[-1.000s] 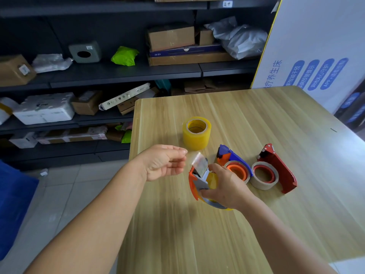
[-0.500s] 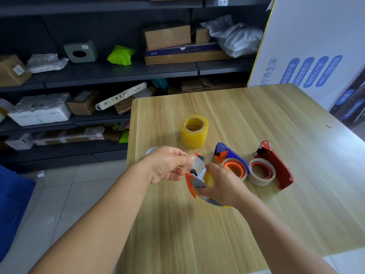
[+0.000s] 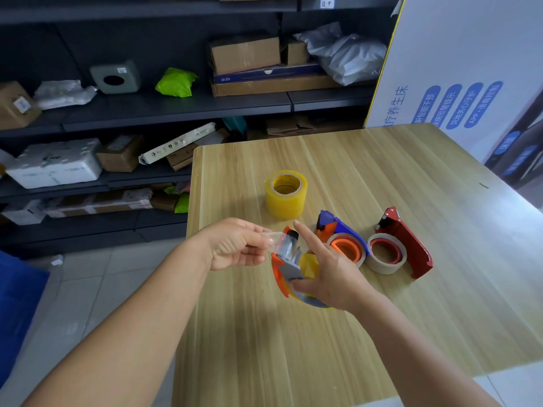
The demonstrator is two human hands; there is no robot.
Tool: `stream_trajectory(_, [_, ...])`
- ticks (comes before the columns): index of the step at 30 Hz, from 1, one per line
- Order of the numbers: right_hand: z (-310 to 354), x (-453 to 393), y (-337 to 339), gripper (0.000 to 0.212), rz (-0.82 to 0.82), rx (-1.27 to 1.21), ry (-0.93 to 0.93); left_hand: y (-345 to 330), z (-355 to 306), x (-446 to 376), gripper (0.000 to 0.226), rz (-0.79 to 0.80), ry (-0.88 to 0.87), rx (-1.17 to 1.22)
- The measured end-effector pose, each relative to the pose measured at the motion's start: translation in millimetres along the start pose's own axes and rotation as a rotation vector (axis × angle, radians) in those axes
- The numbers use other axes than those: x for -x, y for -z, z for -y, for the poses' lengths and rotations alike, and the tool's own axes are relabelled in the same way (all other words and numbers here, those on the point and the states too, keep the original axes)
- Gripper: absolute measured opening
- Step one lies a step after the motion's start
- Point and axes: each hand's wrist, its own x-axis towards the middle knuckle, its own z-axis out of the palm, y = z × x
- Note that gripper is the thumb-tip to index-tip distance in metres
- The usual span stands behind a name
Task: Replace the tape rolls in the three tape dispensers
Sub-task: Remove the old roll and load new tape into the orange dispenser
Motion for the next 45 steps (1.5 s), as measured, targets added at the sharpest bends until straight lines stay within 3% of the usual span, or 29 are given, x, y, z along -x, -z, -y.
stream_trajectory(3, [-0.2,-1.5,-0.6,0.103,0.025,-0.013,-0.020,2.4,-1.4,2.1,0.008,0.050,0.018,0.001])
stream_trajectory(7, [-1.4,-2.4,-1.1,0.096,0.021,-0.022,-0.045,4.9,-2.7,4.0,0.018,0.065,0.010,0.055])
stream_trajectory(16, [-0.8,-1.7,0.5,0.084,-0.019,-0.012,-0.080,-3.6,-0.8,-0.1,0.009,-0.106,-0.096,-0.010])
stream_trajectory(22, [3.7,-3.1,2.2,0.077,-0.058,-0.012,-0.118,-25.9,-2.1,-3.7,0.021,-0.239,-0.193,-0.196])
stream_trajectory(27, [5.6,-7.4,-0.2,0.087,-0.014,0.046,-0.144,-35.6,-23.0,-2.3,0.026,-0.453,-0.388,-0.551])
stream_trajectory(32, [8.0,-10.8,5.6,0.071,-0.048,0.098,-0.171,-40.7,-36.7,3.1,0.021,-0.554,-0.504,-0.749])
stream_trajectory(45, [-9.6,-5.1,17.6,0.068,-0.033,-0.106,-0.149,-26.8,-82.8,11.2,0.016,-0.592,-0.641,-0.587])
